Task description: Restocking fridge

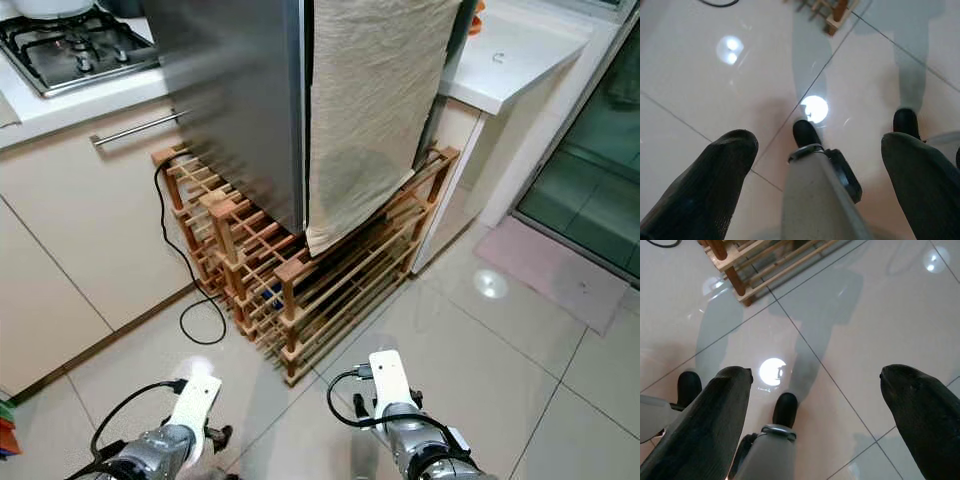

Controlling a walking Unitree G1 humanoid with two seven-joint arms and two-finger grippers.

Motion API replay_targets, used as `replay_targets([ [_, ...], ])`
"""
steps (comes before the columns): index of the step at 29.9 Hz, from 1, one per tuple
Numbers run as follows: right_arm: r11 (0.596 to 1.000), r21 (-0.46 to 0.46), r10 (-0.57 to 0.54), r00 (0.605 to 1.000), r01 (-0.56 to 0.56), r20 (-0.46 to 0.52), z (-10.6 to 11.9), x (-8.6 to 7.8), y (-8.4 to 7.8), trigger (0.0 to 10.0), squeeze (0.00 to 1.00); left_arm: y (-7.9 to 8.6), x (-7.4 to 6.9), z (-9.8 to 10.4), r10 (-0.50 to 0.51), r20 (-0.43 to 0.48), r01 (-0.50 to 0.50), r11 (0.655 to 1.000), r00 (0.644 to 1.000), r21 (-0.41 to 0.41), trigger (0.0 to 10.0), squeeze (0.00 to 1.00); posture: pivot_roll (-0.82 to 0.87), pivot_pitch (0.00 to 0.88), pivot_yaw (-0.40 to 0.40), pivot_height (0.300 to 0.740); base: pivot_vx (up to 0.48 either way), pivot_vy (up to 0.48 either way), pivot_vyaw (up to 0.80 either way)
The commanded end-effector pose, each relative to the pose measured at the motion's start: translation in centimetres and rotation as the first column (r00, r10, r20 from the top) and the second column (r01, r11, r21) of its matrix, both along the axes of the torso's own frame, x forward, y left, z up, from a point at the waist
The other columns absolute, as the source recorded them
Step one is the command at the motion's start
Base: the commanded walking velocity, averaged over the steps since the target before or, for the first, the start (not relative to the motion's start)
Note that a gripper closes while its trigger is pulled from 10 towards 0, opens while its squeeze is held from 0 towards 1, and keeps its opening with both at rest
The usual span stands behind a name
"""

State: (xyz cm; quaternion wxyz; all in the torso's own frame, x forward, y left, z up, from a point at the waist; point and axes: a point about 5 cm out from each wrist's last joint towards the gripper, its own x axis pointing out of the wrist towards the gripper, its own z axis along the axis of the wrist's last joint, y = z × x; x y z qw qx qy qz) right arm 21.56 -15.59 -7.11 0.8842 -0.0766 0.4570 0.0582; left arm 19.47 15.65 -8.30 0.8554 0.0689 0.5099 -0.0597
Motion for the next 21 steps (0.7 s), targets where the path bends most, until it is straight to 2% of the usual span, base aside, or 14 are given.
replay_targets([
  [1, 1.0, -0.013, -0.006, 1.0, 0.006, 0.011, 0.2, 0.4, -0.2, 10.0, 0.0, 0.0, 0.1, 0.0, 0.023, 0.003, -0.023, 1.0, 1.0, 0.003, 10.0, 0.0, -0.07, 0.0, -0.011, 0.73, 0.0, 0.0, 0.0],
  [5, 1.0, -0.005, -0.015, 1.0, 0.015, 0.0, 0.2, 0.3, -0.2, 10.0, 0.0, -0.5, 0.0, 0.0, -0.021, 0.004, 0.021, 1.0, 1.0, -0.001, 10.0, 0.0, -0.06, 0.0, -0.01, 0.73, 0.0, 0.0, 0.0],
  [10, 0.998, 0.036, -0.06, 0.998, 0.061, -0.02, 0.0, 0.0, -0.1, 10.0, 0.0, 0.1, -0.2, -0.1, 0.024, -0.008, -0.025, 1.0, 1.0, -0.006, 10.0, 0.0, -0.06, 0.0, -0.007, 0.73, 0.0, 0.0, 0.0],
  [15, 0.973, 0.12, -0.188, 0.98, 0.195, -0.072, -0.5, -0.7, 0.0, 10.0, 0.0, 0.4, 0.3, 0.1, 0.222, -0.015, -0.223, 0.971, 0.975, -0.088, 10.0, 0.0, -0.05, 0.0, -0.013, 0.73, 0.0, 0.0, 0.0],
  [18, 0.951, 0.162, -0.248, 0.963, 0.262, -0.102, -0.7, -1.1, 0.2, 10.0, 0.0, 0.6, 0.2, 0.1, 0.309, -0.039, -0.312, 0.943, 0.95, -0.117, 10.0, 0.0, -0.06, 0.0, -0.013, 0.73, 0.0, 0.0, 0.0],
  [19, 0.951, 0.162, -0.248, 0.963, 0.262, -0.102, -0.7, -1.1, 0.2, 10.0, 0.0, 0.6, 0.2, 0.1, 0.309, -0.039, -0.312, 0.943, 0.95, -0.117, 10.0, 0.0, -0.06, 0.0, -0.013, 0.73, 0.0, 0.0, 0.0],
  [20, 0.949, 0.169, -0.249, 0.962, 0.265, -0.107, -0.7, -1.1, 0.2, 10.0, 0.0, 0.6, 0.1, 0.0, 0.329, -0.047, -0.333, 0.935, 0.943, -0.123, 10.0, 0.0, -0.06, 0.0, -0.013, 0.73, 0.0, 0.0, 0.0],
  [21, 0.939, 0.185, -0.272, 0.955, 0.29, -0.117, -0.7, -1.2, 0.2, 10.0, 0.0, 0.7, -0.3, -0.1, 0.379, -0.072, -0.386, 0.912, 0.922, -0.137, 10.0, 0.0, -0.06, 0.0, -0.014, 0.73, 0.0, 0.0, 0.0],
])
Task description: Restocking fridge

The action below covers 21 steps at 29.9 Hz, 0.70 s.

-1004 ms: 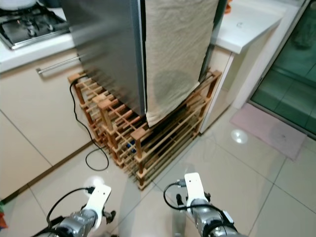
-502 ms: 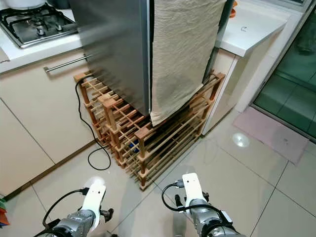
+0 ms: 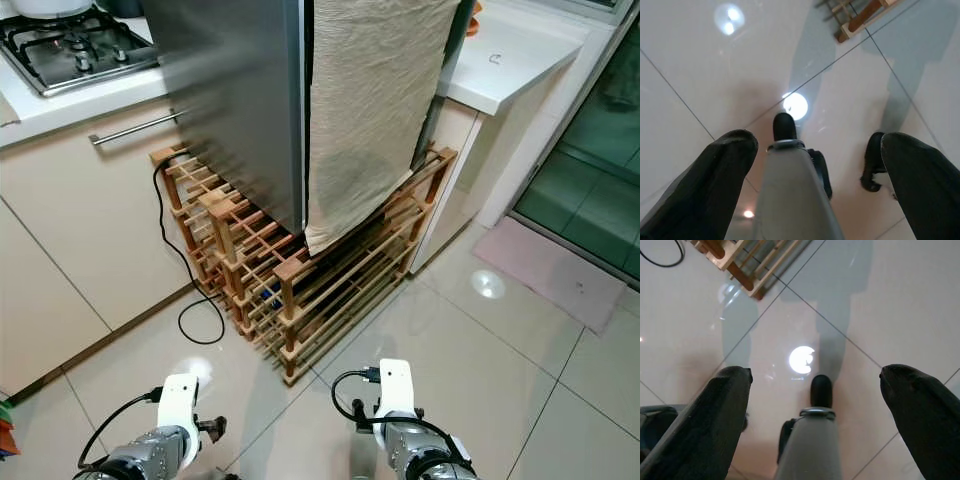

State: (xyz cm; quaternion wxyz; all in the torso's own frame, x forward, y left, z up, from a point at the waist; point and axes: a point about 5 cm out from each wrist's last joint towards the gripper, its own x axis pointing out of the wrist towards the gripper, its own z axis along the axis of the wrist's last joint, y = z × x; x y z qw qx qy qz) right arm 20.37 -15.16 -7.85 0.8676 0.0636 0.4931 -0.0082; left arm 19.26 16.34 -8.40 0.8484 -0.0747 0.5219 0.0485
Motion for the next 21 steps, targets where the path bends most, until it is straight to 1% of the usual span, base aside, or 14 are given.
replay_targets([
  [1, 0.999, 0.02, -0.037, 0.999, 0.037, -0.006, 0.01, 0.0, -0.19, 10.0, 0.0, 0.04, -0.05, -0.02, 0.059, -0.016, -0.06, 0.998, 0.998, -0.017, 10.0, 0.0, -0.06, 0.0, -0.014, 0.73, 0.0, 0.0, 0.0],
  [3, 0.99, 0.075, -0.122, 0.992, 0.123, -0.023, -0.12, -0.22, 0.04, 10.0, 0.0, 0.02, -0.63, -0.3, 0.144, -0.056, -0.147, 0.988, 0.988, -0.05, 10.0, 0.0, -0.06, 0.0, -0.013, 0.73, 0.0, 0.0, 0.0],
  [6, 0.988, 0.081, -0.129, 0.991, 0.131, -0.026, -0.13, -0.23, 0.07, 10.0, 0.0, -0.07, -0.68, -0.33, 0.149, -0.062, -0.153, 0.987, 0.987, -0.055, 10.0, 0.0, -0.06, 0.0, -0.012, 0.73, 0.0, 0.0, 0.0],
  [10, 0.989, 0.084, -0.12, 0.992, 0.122, -0.027, -0.07, -0.11, 0.13, 10.0, 0.0, -0.14, -0.58, -0.28, 0.078, -0.056, -0.079, 0.996, 0.995, -0.027, 10.0, 0.0, -0.06, 0.0, -0.007, 0.73, 0.0, 0.0, 0.0],
  [17, 0.988, 0.086, -0.126, 0.992, 0.128, -0.031, -0.07, -0.12, 0.11, 10.0, 0.0, -0.1, -0.47, -0.23, 0.084, -0.057, -0.086, 0.996, 0.995, -0.023, 10.0, 0.0, -0.07, 0.0, -0.007, 0.73, 0.0, 0.0, 0.0],
  [21, 0.984, 0.09, -0.149, 0.988, 0.151, -0.032, -0.09, -0.14, 0.11, 10.0, 0.0, -0.19, -0.43, -0.21, 0.088, -0.057, -0.09, 0.996, 0.994, -0.029, 10.0, 0.0, -0.06, 0.0, -0.009, 0.73, 0.0, 0.0, 0.0],
])
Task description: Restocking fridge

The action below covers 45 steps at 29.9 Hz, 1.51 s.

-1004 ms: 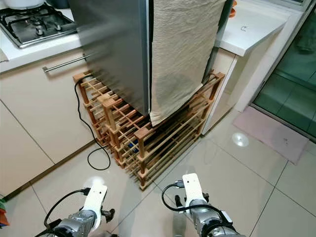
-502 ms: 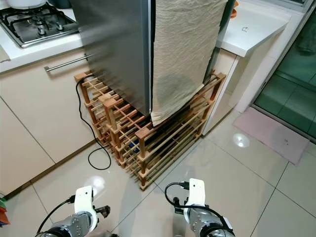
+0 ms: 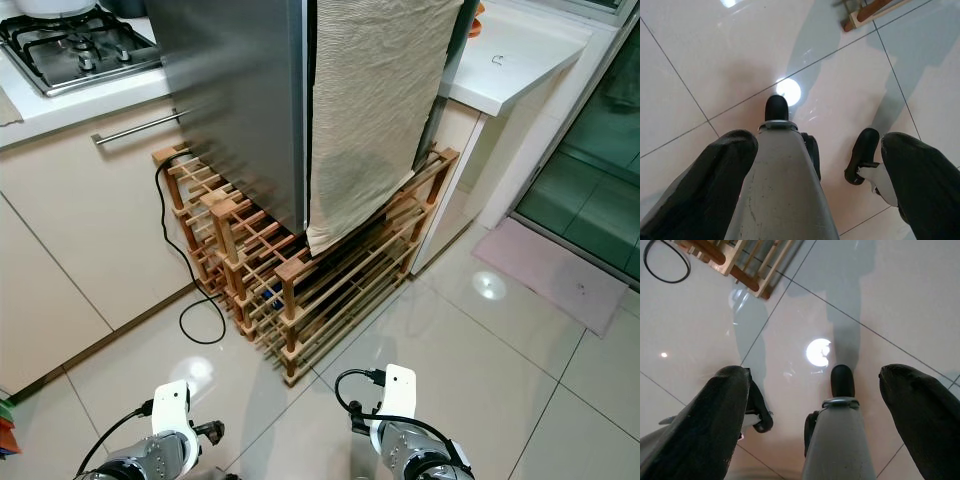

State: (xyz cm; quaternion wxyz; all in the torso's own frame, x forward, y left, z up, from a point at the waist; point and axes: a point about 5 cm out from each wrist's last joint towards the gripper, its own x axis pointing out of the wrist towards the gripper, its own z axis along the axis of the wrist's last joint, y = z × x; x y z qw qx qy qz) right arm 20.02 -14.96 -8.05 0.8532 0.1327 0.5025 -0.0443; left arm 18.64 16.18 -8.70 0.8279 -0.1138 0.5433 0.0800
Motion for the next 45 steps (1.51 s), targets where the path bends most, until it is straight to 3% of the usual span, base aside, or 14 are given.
replay_targets([
  [1, 1.0, 0.002, -0.028, 1.0, 0.028, 0.007, 0.11, 0.21, -0.1, 10.0, 0.0, -0.04, 0.21, 0.1, 0.0, 0.005, 0.0, 1.0, 1.0, 0.004, 10.0, 0.0, -0.06, 0.0, -0.008, 0.73, 0.0, 0.0, 0.0],
  [15, 0.999, 0.028, -0.044, 0.999, 0.044, 0.002, 0.13, 0.24, 0.09, 10.0, 0.0, -0.08, 0.22, 0.09, 0.079, 0.009, -0.079, 0.997, 0.997, -0.015, 10.0, 0.0, -0.05, 0.0, -0.014, 0.73, 0.0, 0.0, 0.0],
  [45, 1.0, -0.011, 0.005, 1.0, -0.005, 0.007, 0.19, 0.32, -0.47, 10.0, 0.0, -0.46, 0.41, 0.16, 0.036, 0.034, -0.035, 0.999, 0.999, -0.027, 10.0, 0.0, -0.03, 0.0, -0.028, 0.73, 0.0, 0.0, 0.0],
])
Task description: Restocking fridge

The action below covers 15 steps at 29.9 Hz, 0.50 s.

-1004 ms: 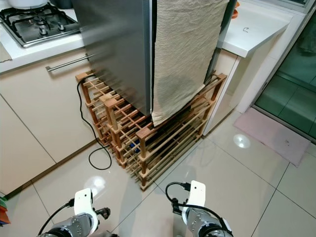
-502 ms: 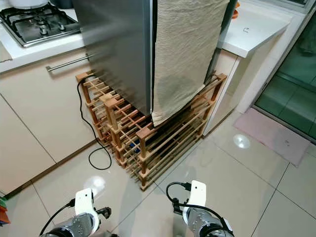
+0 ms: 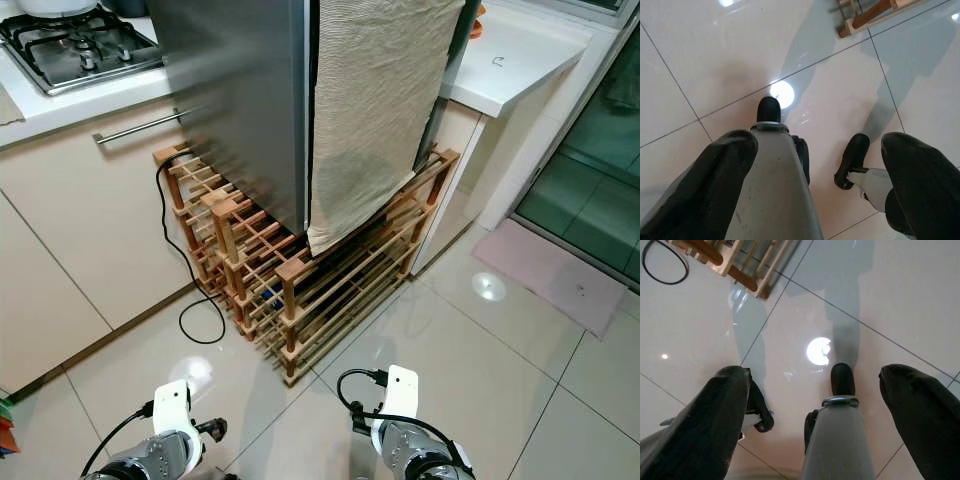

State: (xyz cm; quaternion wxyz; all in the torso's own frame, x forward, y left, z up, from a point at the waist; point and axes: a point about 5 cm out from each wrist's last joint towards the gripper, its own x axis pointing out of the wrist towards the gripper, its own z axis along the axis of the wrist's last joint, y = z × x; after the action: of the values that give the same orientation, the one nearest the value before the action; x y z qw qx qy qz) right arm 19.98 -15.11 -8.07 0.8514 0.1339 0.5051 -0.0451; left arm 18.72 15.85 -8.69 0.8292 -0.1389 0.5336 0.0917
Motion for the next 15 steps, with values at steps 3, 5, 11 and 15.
replay_targets([
  [3, 1.0, -0.015, 0.011, 1.0, -0.011, 0.014, 0.22, 0.39, -0.31, 10.0, 0.0, -0.12, 0.36, 0.17, -0.016, 0.018, 0.016, 1.0, 1.0, 0.003, 10.0, 0.0, -0.03, 0.0, -0.028, 0.73, 0.0, 0.0, 0.0],
  [5, 1.0, -0.013, 0.009, 1.0, -0.009, 0.014, 0.22, 0.39, -0.3, 10.0, 0.0, -0.11, 0.37, 0.17, -0.018, 0.018, 0.018, 1.0, 1.0, 0.004, 10.0, 0.0, -0.03, 0.0, -0.028, 0.73, 0.0, 0.0, 0.0],
  [11, 1.0, -0.017, 0.013, 1.0, -0.013, 0.017, 0.25, 0.44, -0.36, 10.0, 0.0, -0.14, 0.41, 0.19, -0.027, 0.02, 0.027, 1.0, 0.999, 0.004, 10.0, 0.0, -0.03, 0.0, -0.03, 0.73, 0.0, 0.0, 0.0],
  [15, 0.999, -0.024, 0.021, 1.0, -0.021, 0.016, 0.27, 0.46, -0.43, 10.0, 0.0, -0.18, 0.43, 0.2, -0.03, 0.022, 0.03, 1.0, 0.999, 0.004, 10.0, 0.0, -0.03, 0.0, -0.032, 0.73, 0.0, 0.0, 0.0],
])
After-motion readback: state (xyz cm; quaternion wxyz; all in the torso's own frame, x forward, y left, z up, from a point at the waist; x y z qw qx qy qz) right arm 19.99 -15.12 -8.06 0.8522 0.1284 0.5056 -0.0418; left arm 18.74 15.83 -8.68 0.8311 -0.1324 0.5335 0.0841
